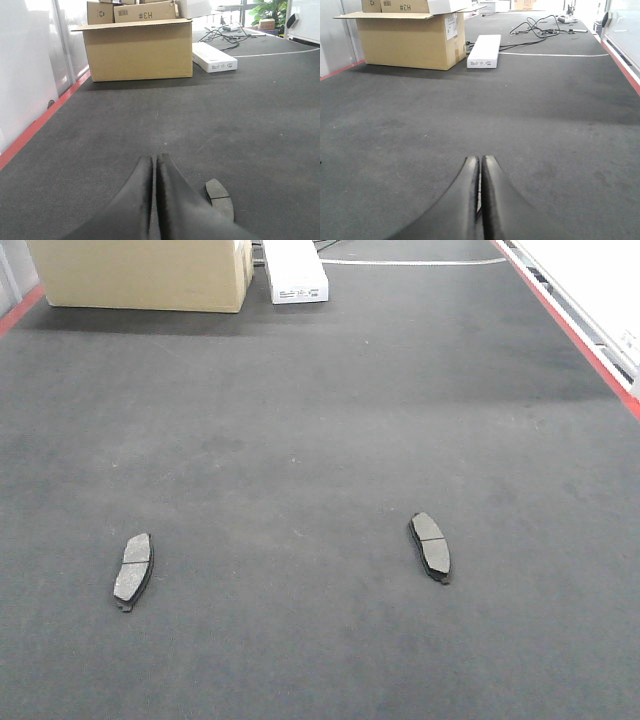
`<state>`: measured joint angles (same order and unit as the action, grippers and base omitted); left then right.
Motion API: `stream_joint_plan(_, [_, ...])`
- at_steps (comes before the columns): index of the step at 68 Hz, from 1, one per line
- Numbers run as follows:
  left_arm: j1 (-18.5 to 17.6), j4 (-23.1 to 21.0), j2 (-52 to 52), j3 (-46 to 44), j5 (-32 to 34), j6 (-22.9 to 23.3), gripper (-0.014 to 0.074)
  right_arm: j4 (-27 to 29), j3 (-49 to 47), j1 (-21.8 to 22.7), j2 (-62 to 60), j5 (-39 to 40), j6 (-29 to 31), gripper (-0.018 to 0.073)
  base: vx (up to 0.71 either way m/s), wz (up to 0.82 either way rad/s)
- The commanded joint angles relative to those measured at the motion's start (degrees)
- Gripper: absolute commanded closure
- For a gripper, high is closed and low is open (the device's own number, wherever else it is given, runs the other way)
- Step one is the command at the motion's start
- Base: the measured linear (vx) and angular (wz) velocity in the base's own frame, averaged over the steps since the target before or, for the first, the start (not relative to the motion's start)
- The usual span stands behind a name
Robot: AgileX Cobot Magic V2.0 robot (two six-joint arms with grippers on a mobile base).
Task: Move and align brake pads A on conveyor
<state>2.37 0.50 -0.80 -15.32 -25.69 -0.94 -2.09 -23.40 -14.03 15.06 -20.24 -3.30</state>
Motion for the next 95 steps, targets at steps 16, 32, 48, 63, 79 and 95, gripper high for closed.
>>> stream_joint_plan(16, [-0.1,-0.5,-0.7,-1.3,4.6,0.3,0.0603,-0.2,-1.5,0.3,0.5,4.4,0.2,0.0565,-0.1,-0.02])
stream_joint_plan(32, [-0.1,-0.5,-0.7,-1.3,4.6,0.3,0.0603,-0.2,-1.5,0.3,0.5,4.4,0.2,0.0565,-0.24,-0.07])
stream_joint_plan(48, [-0.1,-0.5,-0.7,-1.3,4.6,0.3,0.0603,-0.2,-1.5,0.3,0.5,4.4,0.2,0.0565,-0.28,-0.12])
stream_joint_plan(63, [-0.1,-0.5,-0.7,-1.3,4.6,0.3,0.0603,-0.2,-1.5,0.3,0.5,4.4,0.2,0.0565,-0.31,-0.08])
stream_joint_plan(79, [-0.1,-0.5,-0.7,-1.3,4.6,0.3,0.0603,-0.2,-1.5,0.3,0.5,4.4,0.2,0.0565,-0.33,-0.03])
stream_joint_plan(95, [-0.1,-0.5,-0.7,-1.3,4.6,0.3,0.0603,-0.2,-1.5,0.3,0.5,4.4,0.2,0.0565,-0.3,-0.1])
